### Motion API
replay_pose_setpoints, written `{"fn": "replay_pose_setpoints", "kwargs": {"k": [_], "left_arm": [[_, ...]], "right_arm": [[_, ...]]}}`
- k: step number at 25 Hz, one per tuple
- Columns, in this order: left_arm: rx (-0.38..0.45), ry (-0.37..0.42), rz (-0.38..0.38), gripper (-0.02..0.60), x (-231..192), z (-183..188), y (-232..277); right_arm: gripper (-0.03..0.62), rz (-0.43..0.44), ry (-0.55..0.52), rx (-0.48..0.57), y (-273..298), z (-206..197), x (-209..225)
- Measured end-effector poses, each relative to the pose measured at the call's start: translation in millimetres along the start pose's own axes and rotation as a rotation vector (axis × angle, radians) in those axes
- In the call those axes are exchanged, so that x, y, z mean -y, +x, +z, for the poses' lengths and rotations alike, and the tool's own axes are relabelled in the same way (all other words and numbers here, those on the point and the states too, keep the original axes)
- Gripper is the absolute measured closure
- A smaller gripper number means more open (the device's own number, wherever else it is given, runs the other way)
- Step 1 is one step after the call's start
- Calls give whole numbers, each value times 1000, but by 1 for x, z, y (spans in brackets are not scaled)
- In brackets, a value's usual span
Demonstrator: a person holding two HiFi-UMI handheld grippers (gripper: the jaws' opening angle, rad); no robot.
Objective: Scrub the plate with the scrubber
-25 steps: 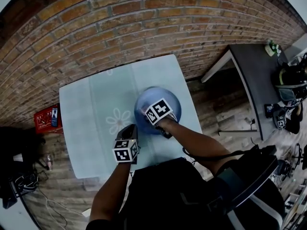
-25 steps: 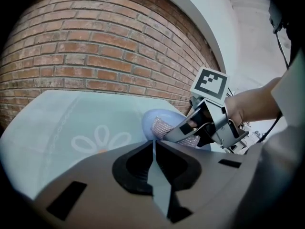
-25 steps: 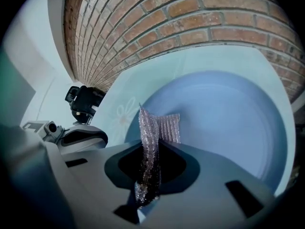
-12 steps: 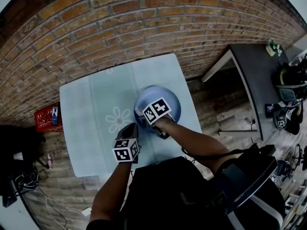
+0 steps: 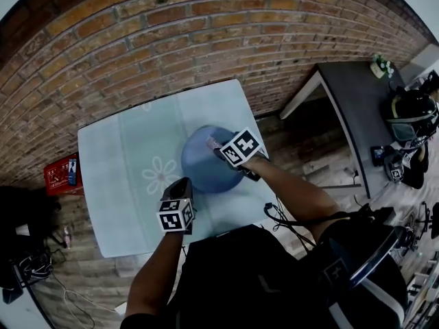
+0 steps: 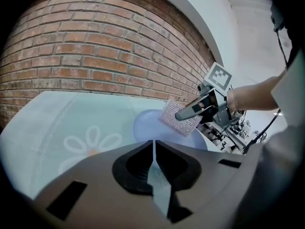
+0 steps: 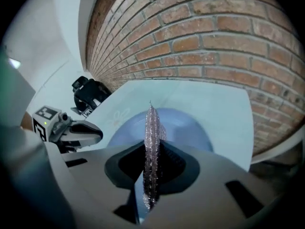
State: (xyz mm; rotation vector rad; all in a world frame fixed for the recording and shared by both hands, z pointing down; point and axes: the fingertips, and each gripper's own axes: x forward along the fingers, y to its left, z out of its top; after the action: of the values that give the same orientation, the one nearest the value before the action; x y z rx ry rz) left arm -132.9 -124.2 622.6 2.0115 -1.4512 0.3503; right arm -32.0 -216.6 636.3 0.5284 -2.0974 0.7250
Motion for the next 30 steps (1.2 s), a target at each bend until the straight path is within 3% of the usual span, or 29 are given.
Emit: {"fn": "replay_pose_setpoints", "kwargs": {"k": [6, 11, 15, 19, 23, 30], "left_arm": [[-6, -12, 2, 554, 10, -5, -1], [-6, -27, 21, 554, 10, -10, -4], [-1, -46, 32, 554, 9, -13, -5], [34, -146, 63, 554, -1, -10, -6], [26, -101, 51, 554, 4, -7, -2], [22, -101, 48, 554, 5, -8, 0]], "right_arm": [[525, -89, -290, 0, -1, 0, 22], [525, -64, -455, -16, 20, -15, 23], [525, -1, -397, -88, 18, -26, 14], [525, 35, -377, -171, 22, -42, 5], [525, 34, -350, -194, 23, -52, 4], [525, 83, -280, -236, 20, -65, -5]]}}
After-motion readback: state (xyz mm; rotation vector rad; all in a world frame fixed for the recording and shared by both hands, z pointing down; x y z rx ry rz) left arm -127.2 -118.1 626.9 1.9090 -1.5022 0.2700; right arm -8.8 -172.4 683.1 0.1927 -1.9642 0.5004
